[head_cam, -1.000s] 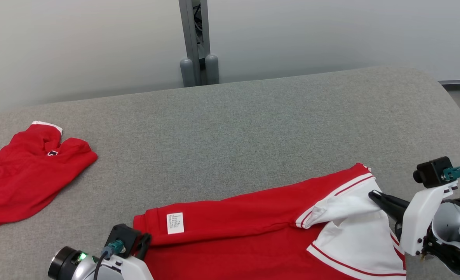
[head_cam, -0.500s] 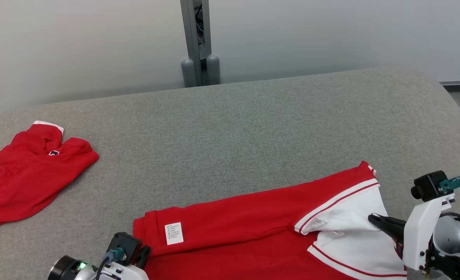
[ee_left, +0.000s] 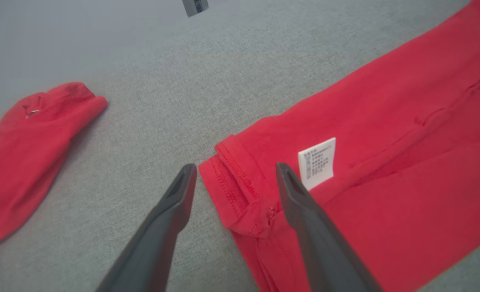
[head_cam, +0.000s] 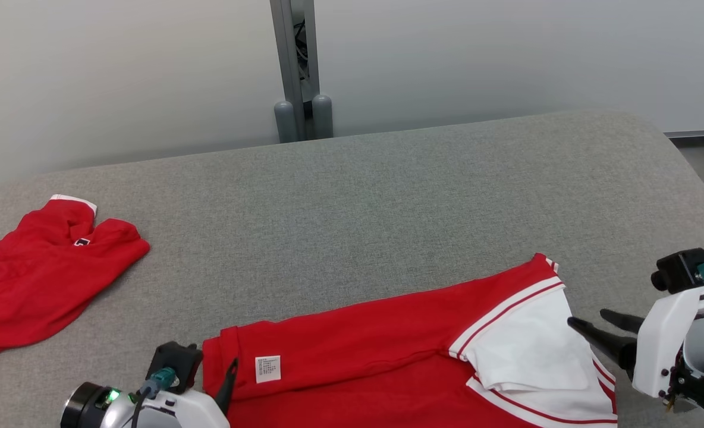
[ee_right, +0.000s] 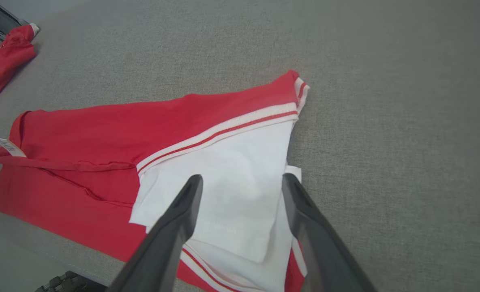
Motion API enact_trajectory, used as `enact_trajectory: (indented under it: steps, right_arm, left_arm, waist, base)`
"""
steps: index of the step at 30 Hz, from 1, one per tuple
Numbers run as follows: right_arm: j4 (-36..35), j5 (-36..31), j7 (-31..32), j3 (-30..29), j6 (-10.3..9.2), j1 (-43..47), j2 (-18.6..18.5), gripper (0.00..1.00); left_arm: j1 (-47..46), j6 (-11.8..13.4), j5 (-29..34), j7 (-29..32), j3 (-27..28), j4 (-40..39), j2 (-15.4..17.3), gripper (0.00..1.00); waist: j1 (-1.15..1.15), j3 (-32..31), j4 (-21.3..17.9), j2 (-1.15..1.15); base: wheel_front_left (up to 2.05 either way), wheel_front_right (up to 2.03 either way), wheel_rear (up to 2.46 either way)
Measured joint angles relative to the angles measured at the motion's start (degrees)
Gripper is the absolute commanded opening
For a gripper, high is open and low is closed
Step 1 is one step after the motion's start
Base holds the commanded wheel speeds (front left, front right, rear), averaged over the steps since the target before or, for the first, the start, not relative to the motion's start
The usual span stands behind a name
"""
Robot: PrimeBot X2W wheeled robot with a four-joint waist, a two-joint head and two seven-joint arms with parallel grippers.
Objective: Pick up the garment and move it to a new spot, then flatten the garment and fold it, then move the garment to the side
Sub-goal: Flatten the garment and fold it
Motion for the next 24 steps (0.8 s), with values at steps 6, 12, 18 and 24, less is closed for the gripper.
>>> enact_trajectory:
  steps: [6,12,18,24]
  right_arm:
    - [-1.07,-7.80,-7.81,-5.80,-0.01,-0.37,1.42,1.00]
    - [-3.21,-14.46,-21.58,-10.10,0.00,-0.04,6.26,1.00]
    - [-1.85,-23.06,-37.05,-14.02,0.00,1.88,11.29,1.00]
    - [-2.67,-31.32,-39.73,-21.75,-0.01,5.57,18.82,1.00]
  left_arm:
    - [-2.14,3.26,-0.04,-6.83,3.45,-0.64,-2.72,1.00]
    - [-4.01,5.81,-1.10,-19.76,7.88,0.58,-7.16,1.00]
    - [-4.33,4.94,-2.46,-29.03,10.34,5.04,-10.70,1.00]
    - [-2.63,3.16,0.33,-29.95,16.41,3.32,-14.88,1.00]
  waist:
    - [0.00,-0.09,-0.25,0.00]
    - [0.00,0.07,-0.88,0.00]
    - [0.00,0.31,-2.03,0.00]
    - [0.00,0.77,-2.98,0.00]
  base:
    - [0.00,0.00,0.00]
    - [0.00,0.00,0.00]
    - [0.00,0.00,0.00]
    - [0.00,0.00,0.00]
